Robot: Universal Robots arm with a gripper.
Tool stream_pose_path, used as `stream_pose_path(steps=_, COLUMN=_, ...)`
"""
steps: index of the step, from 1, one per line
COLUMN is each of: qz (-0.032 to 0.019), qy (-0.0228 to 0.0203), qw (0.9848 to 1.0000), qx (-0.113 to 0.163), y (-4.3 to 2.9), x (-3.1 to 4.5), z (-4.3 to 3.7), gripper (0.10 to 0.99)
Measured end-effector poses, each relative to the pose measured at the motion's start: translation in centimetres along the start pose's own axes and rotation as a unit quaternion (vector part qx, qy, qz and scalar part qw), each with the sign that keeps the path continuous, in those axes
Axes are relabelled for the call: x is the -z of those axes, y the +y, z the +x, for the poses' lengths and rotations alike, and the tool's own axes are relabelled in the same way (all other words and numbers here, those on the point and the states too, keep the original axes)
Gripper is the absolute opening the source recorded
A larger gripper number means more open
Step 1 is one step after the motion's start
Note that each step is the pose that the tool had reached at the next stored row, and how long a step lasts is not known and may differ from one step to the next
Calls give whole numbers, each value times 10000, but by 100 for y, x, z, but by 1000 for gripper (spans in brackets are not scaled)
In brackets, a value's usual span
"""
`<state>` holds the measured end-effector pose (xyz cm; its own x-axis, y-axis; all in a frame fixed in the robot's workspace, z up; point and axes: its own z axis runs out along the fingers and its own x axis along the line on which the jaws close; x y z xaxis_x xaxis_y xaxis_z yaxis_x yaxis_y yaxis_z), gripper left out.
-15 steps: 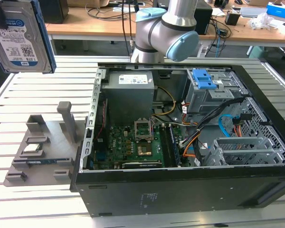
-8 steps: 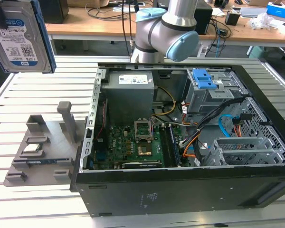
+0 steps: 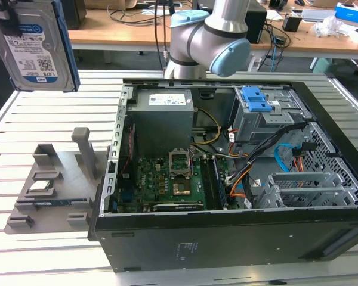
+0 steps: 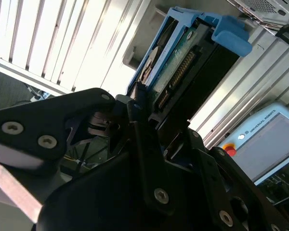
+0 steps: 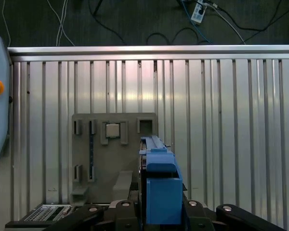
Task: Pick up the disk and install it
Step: 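Pick up the disk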
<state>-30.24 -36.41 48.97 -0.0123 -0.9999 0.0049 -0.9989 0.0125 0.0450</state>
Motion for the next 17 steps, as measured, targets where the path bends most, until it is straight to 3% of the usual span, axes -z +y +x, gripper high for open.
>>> stream_pose_path(steps=2, qz=0, qy=0, qw=10000, qx=0, y=-48, x=2, z=-1, gripper=361)
stream_pose_path(steps=5, qz=0, qy=0, qw=10000, qx=0, y=-188, x=8, z=-4, gripper=361)
stream_pose_path(steps=17, qz=0, qy=0, qw=10000, qx=0, y=-534, x=24, z=-10, gripper=361)
